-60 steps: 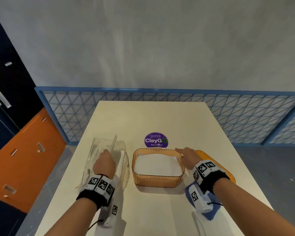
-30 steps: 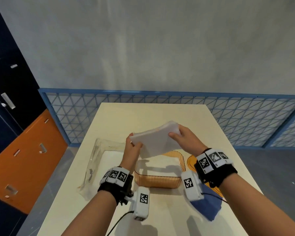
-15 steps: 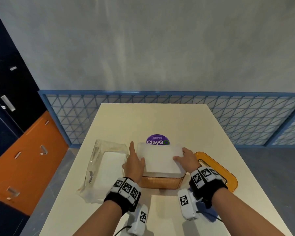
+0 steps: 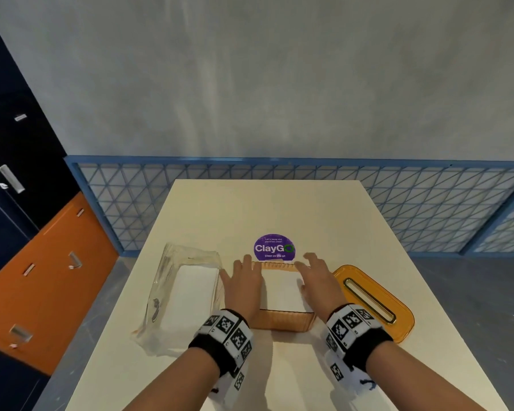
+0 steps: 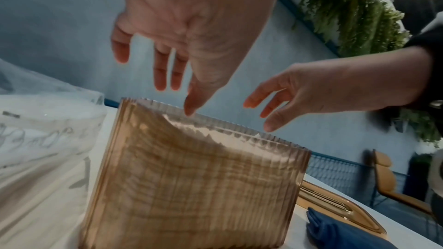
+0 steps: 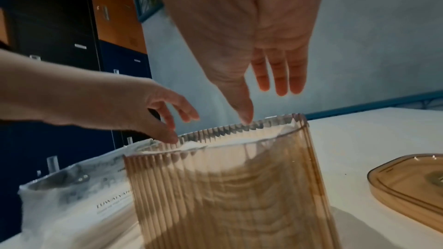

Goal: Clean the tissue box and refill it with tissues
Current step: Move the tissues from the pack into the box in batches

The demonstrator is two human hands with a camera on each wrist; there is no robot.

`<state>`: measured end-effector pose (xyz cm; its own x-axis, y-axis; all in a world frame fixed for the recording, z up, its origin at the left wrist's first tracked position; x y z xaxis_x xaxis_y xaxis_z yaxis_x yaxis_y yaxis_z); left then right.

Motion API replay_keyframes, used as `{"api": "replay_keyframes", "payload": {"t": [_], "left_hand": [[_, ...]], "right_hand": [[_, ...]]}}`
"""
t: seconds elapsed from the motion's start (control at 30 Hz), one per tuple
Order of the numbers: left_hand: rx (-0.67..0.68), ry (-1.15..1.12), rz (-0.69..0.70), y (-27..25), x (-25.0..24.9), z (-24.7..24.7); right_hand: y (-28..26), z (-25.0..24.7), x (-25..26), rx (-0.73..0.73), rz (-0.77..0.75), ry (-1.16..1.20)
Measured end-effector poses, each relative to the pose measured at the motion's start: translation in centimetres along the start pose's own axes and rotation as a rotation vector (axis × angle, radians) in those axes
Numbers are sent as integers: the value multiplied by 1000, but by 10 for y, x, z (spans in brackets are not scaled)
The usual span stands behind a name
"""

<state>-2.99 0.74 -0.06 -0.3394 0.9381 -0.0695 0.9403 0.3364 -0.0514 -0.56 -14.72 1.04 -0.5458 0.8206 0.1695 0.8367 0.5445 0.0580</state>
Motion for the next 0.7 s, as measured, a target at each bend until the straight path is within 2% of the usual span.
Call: {"api": "replay_keyframes", "payload": {"t": [0.1,0.17,0.23,0.37,0.53,0.7], "left_hand": [[180,134,181,4,2,3],[301,189,216,9,7,1],[359,254,240,15,11,-1],[428,280,230,24,16,-2],[433,281,243,31,16,3],[495,292,259,38,16,6]], "right_hand": [[2,4,-6,288,-70,-49],[6,6,-10,469,-62,-72],[10,8,-11,562,-55,-98],[13,4,-5,567,-46,-169],[7,0,2,506,-64,-288],[16,5,-14,639,70,-68]]}}
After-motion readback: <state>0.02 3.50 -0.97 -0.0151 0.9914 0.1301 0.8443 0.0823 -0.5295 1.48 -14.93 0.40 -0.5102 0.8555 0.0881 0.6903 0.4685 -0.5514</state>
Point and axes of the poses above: each hand's wrist, its own y-axis towards the middle knuckle, its own z-axis out of the palm, x = y × z, the point moved 1 cm from there along y, towards the middle knuckle, and after that the axes turned 14 degrees about -z, right-handed, at the moved point
